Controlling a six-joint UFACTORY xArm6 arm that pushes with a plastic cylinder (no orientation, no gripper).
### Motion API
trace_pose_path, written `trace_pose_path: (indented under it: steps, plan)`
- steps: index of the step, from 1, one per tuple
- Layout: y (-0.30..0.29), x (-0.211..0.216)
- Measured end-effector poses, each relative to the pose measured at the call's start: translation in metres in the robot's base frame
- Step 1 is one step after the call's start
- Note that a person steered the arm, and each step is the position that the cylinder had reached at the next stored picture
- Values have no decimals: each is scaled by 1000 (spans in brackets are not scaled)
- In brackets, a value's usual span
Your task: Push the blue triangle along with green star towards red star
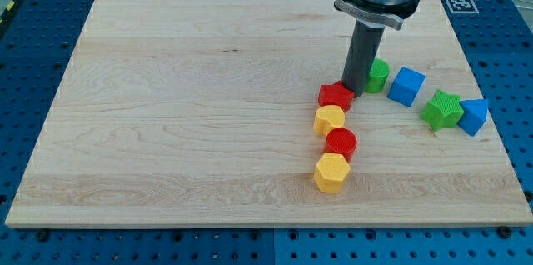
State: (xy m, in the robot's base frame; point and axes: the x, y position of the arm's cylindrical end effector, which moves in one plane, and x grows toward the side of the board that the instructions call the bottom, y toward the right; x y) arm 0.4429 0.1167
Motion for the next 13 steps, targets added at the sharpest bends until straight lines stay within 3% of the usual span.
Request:
trace_pose_path:
  steps: [5, 7, 9, 10, 13]
  plan:
    - [48, 41]
    - [55, 84]
    - [160, 107]
    - [192, 92]
    - [185, 64]
